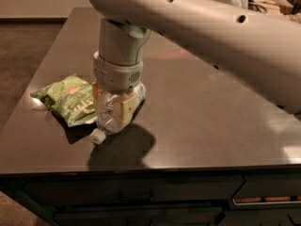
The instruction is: Move blue plastic bottle near green jalapeno chip bag
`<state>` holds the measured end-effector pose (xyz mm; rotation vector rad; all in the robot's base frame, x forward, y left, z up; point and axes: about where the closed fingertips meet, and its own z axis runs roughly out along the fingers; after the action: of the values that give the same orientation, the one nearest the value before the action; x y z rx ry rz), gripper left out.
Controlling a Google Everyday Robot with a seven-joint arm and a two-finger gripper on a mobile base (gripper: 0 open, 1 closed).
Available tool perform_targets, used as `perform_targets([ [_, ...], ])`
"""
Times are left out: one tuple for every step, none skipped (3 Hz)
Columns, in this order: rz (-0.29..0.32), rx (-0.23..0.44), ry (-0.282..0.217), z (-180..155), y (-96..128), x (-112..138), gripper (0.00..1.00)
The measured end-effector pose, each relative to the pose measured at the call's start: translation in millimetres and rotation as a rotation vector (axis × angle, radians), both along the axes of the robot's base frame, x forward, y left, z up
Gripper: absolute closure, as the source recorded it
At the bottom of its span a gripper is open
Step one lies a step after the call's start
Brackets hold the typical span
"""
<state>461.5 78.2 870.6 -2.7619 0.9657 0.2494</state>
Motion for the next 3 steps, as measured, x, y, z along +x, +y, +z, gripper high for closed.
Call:
perform_targets([
  [0.006, -0.004, 0.008, -3.6, 4.5, 0.0, 0.36],
  [0.007, -0.001, 0.005, -3.6, 6.1, 0.1, 0.12],
  [0.007, 0.002, 0.001, -3.4, 7.4, 0.2, 0.0],
])
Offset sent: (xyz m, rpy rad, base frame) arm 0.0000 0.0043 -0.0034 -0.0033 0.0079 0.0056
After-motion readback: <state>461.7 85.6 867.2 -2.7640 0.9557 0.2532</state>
